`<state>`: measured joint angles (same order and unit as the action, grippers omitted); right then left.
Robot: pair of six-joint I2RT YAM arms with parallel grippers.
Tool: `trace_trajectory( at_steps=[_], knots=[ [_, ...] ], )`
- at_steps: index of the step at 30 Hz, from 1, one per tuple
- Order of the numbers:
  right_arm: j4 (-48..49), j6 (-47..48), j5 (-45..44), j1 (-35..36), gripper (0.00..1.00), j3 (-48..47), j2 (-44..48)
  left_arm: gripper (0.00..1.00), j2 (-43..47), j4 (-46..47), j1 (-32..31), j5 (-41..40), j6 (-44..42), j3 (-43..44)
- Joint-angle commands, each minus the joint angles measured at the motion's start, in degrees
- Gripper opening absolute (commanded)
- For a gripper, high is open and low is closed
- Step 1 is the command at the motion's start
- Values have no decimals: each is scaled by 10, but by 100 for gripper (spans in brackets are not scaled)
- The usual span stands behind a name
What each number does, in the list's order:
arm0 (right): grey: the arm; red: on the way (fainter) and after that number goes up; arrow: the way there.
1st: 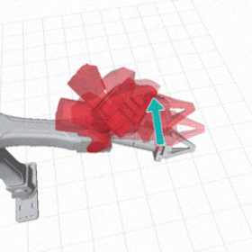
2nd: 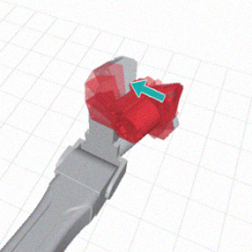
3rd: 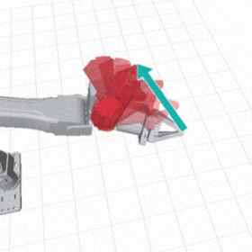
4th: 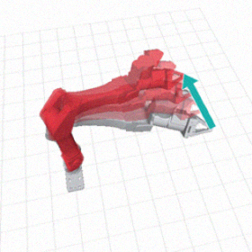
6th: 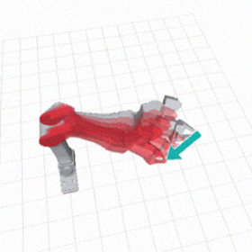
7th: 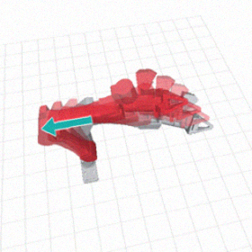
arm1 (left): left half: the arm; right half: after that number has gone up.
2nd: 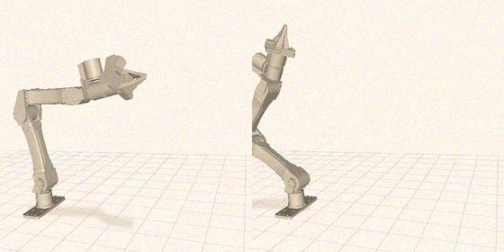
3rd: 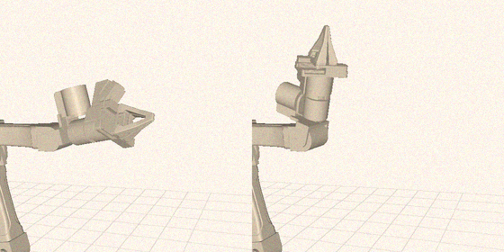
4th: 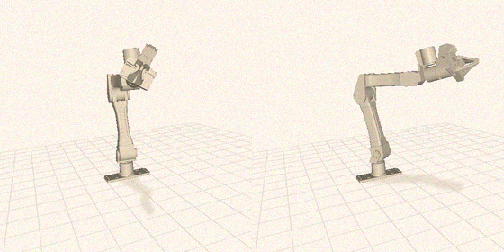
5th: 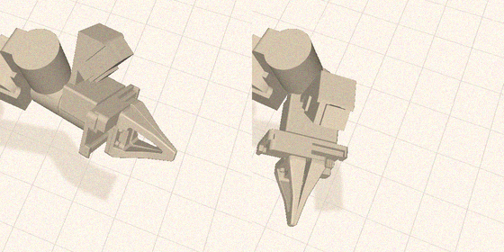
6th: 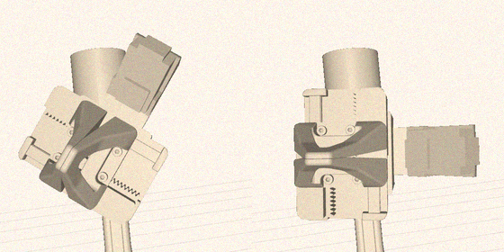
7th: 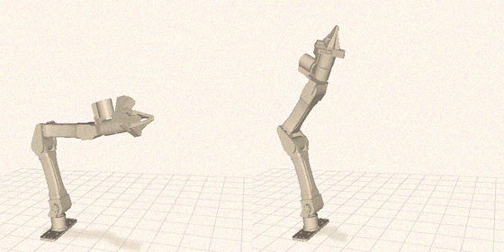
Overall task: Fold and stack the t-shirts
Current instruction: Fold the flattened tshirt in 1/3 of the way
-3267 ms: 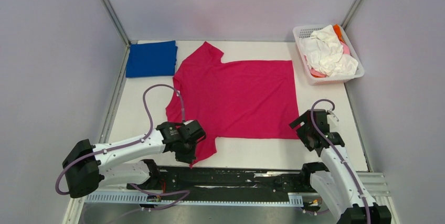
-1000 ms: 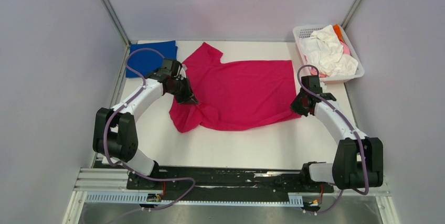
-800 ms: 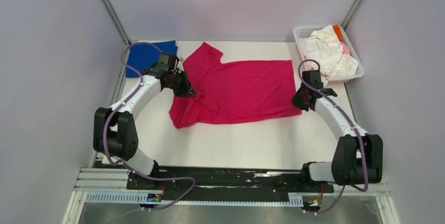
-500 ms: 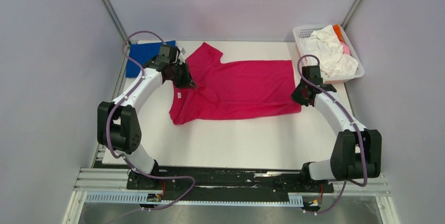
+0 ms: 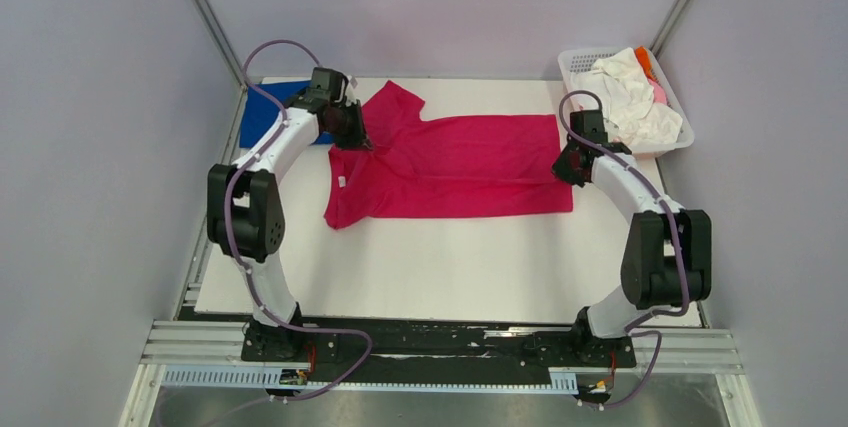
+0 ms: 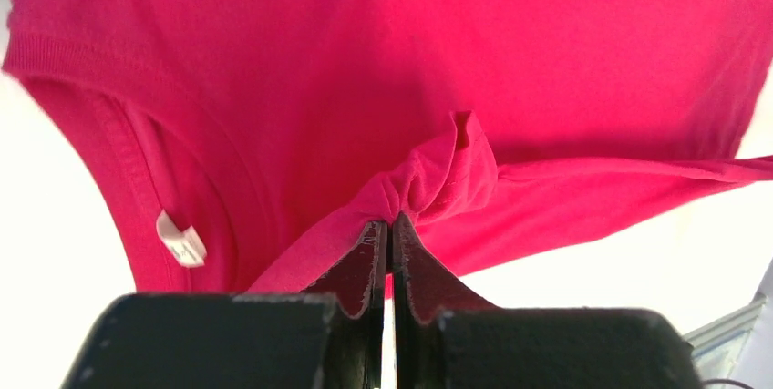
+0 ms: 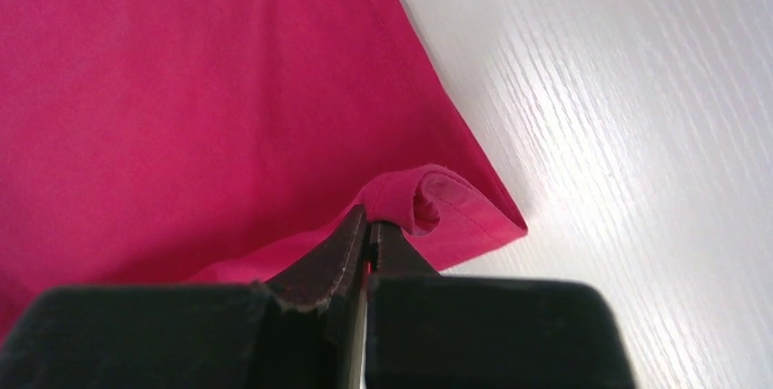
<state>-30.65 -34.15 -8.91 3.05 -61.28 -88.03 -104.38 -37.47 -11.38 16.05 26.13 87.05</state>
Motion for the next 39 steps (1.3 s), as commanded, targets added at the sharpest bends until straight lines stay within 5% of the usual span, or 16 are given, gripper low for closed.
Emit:
trace_trajectory(
  at_steps=[1, 5, 6, 8, 10, 16, 25, 39],
  knots=[
    [43, 19, -16, -6, 1, -54, -57, 8, -70, 7, 7, -14, -32, 63],
    [43, 20, -37, -6, 9, -100, -112, 27, -149, 7, 10, -52, -43, 136],
    [40, 16, -40, -7, 18, -109, -120, 50, -162, -6, 10, -70, -46, 176],
    [31, 17, -23, -7, 48, -124, -124, 79, -195, -38, 10, -77, -52, 238],
    [31, 19, -6, -6, 61, -121, -112, 97, -204, -47, 10, -57, -60, 264],
    [43, 34, 65, 16, 99, -61, -41, 100, -78, -1, 1, -61, -43, 130],
    [118, 42, 173, 23, 100, 45, -2, 100, 104, 151, -32, -20, 22, -210],
    [140, 16, 128, -2, 100, 112, -48, 100, 41, 132, -15, -82, 43, -289]
  ],
)
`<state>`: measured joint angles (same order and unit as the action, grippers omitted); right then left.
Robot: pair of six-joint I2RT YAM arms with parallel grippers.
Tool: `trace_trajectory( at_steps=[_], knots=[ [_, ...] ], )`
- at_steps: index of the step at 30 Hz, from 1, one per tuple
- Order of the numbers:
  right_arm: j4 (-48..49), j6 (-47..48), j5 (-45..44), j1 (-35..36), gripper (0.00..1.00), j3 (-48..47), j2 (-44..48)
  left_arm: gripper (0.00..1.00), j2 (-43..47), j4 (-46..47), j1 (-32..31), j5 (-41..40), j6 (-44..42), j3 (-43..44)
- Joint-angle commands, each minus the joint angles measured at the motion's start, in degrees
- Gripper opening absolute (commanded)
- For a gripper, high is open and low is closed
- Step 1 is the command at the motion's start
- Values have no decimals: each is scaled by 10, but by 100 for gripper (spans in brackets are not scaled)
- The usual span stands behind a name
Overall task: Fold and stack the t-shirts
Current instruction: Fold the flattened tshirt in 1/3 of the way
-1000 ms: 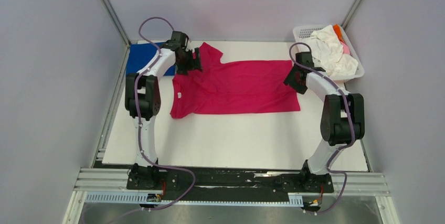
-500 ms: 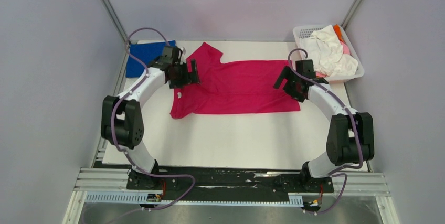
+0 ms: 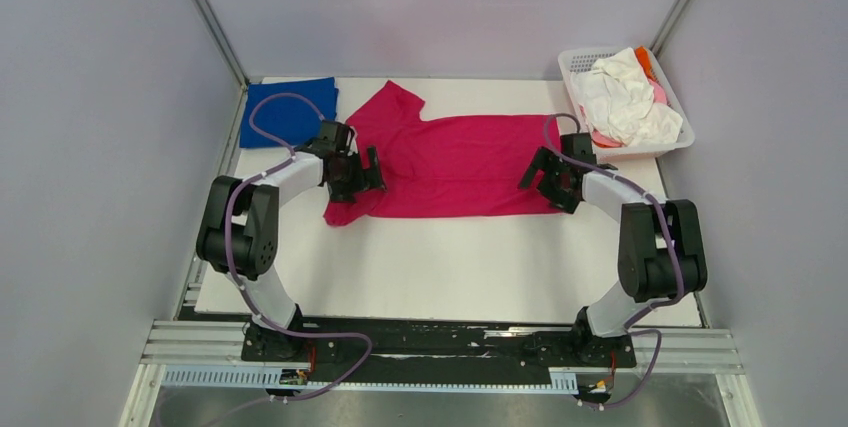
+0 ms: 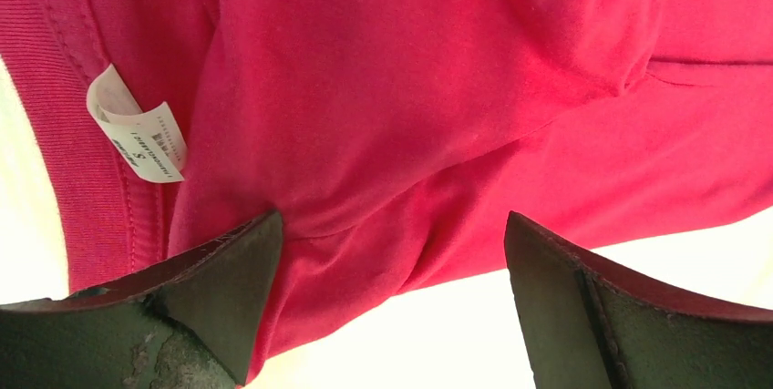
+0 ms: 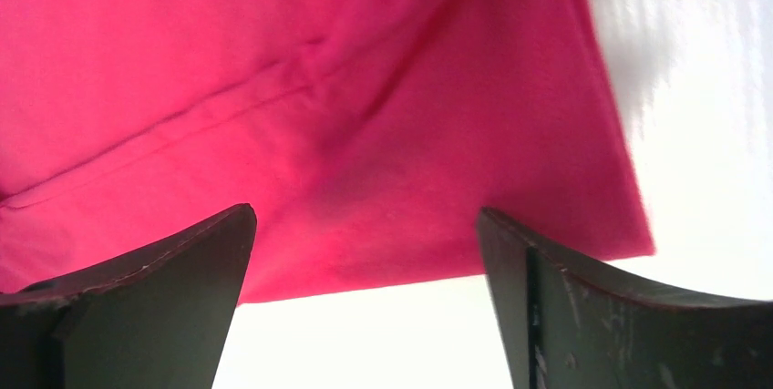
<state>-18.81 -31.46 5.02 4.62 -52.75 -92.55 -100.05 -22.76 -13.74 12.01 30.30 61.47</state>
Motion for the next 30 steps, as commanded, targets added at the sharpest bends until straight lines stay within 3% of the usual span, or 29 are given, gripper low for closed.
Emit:
trace_trajectory(
  at_steps=[1, 4, 18, 30],
  knots=[
    [18, -14, 6, -23, 100, 34, -3, 100, -1, -21, 9, -45, 0, -38],
    [9, -18, 47, -30, 100, 61, 3, 100, 17, -35, 9, -47, 0, -58],
    [-134, -86, 63, -37, 100, 176, 122, 100, 151, -90, -21, -47, 21, -155],
    [-232, -120, 1, -37, 100, 208, 223, 100, 263, -125, -76, -39, 72, -238]
  ],
)
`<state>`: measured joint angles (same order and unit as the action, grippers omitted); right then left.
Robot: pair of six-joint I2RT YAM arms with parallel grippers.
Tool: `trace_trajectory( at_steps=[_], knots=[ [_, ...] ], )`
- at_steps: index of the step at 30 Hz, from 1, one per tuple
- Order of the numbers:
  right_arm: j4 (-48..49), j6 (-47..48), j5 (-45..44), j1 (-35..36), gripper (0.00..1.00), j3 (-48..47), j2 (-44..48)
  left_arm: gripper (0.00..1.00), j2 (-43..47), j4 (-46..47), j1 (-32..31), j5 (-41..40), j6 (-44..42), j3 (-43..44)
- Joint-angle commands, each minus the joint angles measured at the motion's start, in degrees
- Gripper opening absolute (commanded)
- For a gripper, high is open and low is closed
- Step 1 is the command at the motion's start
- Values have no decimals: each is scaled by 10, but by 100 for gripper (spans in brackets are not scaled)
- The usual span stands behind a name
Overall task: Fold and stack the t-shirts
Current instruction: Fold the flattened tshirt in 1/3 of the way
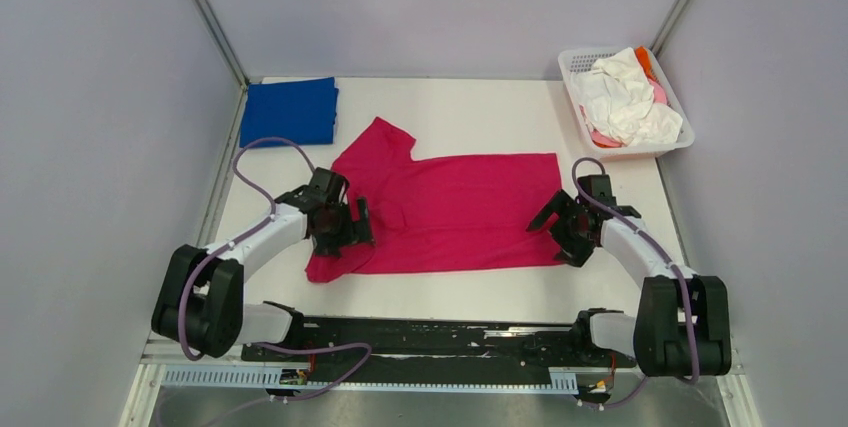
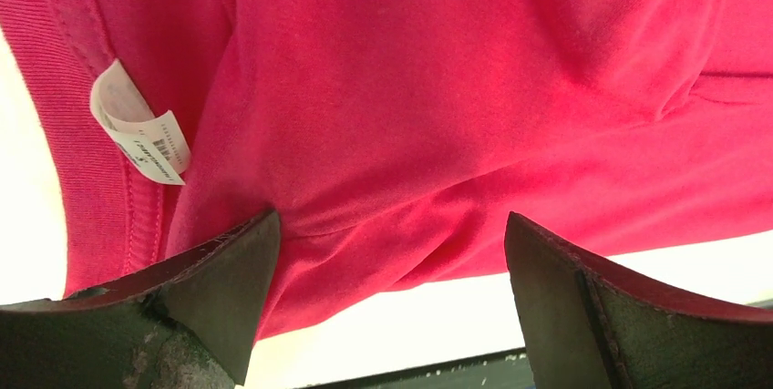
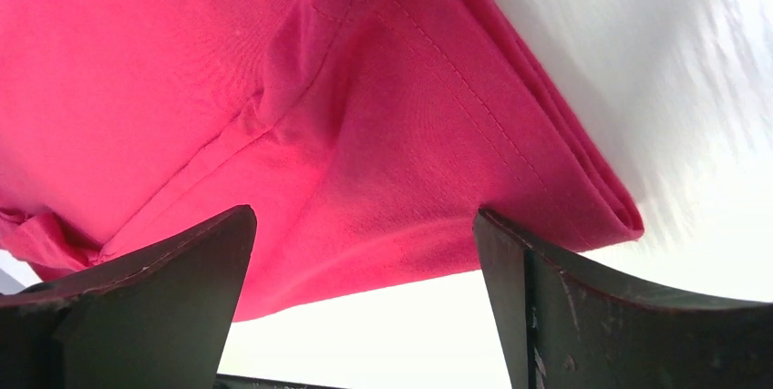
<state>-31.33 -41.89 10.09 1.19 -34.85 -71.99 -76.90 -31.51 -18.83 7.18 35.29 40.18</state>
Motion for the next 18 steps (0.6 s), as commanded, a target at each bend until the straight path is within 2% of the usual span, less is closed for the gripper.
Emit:
trace_trajectory(
  at_steps=[1, 8, 18],
  knots=[
    [-106, -17, -50, -2, 100, 30, 27, 100, 40, -38, -31, 8, 18, -26],
    [-104, -18, -63, -2, 100, 30, 33, 100, 74, -70, -45, -54, 29, -18],
    [-102, -27, -129, -2, 100, 26, 43, 100, 57, -89, -45, -145, 41, -3]
  ],
)
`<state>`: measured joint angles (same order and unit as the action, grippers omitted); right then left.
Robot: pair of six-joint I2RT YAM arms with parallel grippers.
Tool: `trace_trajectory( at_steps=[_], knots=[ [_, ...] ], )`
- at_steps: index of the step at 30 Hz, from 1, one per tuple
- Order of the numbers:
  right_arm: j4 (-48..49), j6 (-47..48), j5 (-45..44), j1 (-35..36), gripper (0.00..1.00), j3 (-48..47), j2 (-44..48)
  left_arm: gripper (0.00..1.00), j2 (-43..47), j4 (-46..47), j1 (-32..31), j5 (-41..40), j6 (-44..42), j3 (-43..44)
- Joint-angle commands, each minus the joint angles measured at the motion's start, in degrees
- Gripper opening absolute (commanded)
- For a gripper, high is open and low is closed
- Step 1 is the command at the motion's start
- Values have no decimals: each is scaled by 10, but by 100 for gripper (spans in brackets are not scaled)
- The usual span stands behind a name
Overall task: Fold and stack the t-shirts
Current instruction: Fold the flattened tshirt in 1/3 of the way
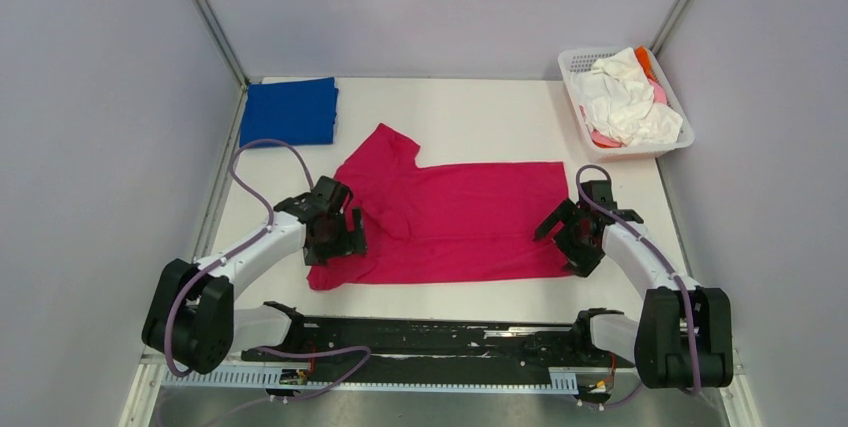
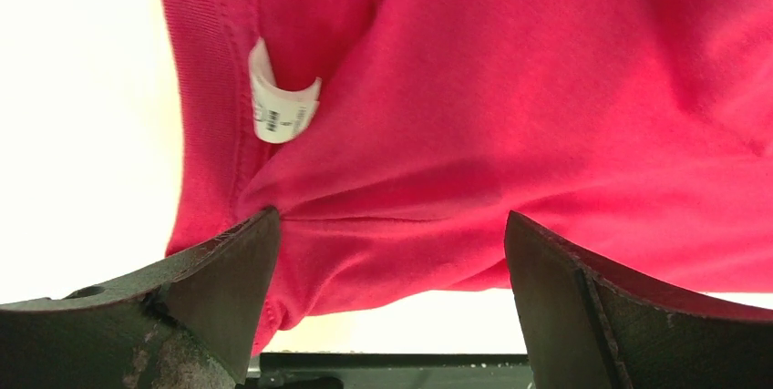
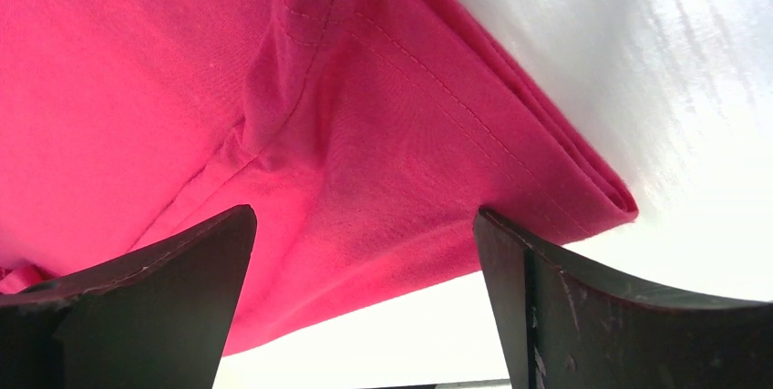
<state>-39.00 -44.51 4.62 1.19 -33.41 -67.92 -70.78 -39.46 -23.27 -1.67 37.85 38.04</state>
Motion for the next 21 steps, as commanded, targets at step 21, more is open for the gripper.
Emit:
trace_trajectory(
  at_steps=[21],
  knots=[
    [8, 88, -5, -7, 100, -41, 122, 100, 57, 1, 13, 51, 4, 56]
  ],
)
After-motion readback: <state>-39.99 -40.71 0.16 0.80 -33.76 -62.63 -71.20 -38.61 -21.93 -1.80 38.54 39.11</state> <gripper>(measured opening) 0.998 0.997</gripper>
